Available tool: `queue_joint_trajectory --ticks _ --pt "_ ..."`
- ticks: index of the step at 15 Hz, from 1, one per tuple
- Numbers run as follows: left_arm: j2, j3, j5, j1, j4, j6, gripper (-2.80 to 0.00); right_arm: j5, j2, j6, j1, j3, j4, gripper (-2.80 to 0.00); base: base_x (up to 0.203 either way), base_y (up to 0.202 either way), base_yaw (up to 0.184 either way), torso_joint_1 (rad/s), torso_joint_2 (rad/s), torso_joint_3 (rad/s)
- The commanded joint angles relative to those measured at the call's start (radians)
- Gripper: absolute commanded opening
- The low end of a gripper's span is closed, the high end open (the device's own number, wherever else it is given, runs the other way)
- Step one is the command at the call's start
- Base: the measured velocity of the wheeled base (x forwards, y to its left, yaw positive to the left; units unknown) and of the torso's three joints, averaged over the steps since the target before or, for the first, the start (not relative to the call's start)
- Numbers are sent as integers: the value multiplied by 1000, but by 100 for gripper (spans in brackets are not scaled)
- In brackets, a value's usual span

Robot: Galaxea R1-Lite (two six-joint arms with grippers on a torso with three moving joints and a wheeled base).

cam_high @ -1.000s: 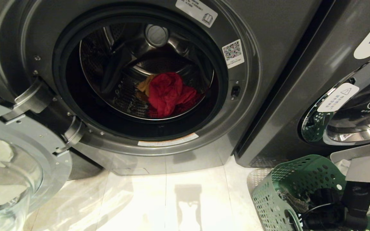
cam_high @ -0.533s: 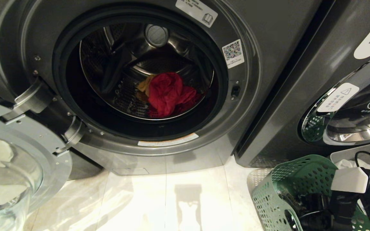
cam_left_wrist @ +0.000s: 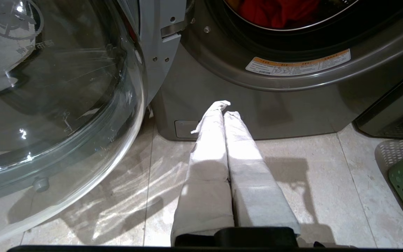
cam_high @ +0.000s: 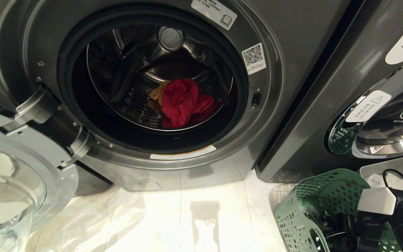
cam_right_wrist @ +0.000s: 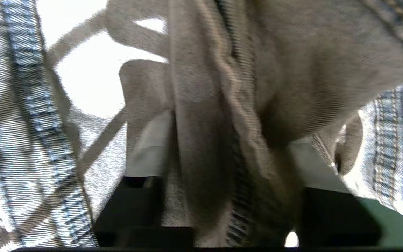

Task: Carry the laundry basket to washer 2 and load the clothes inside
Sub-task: Place the clothes into the washing machine

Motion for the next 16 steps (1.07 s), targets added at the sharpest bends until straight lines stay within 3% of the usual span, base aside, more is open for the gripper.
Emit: queue_joint_trajectory --ticks 1,4,8,16 --pt "1 40 0 1 -1 0 -280 1 -58 -1 -5 13 31 -280 0 0 0 0 0 0" --pt "0 40 0 0 -1 0 -280 3 -208 -3 -23 79 156 -280 0 0 0 0 0 0" --pt "0 40 0 1 -1 0 -280 40 -497 -8 -53 262 320 -280 0 0 0 0 0 0" --pt "1 40 0 0 -1 0 -280 57 -1378 -22 -66 784 377 -280 0 0 0 0 0 0"
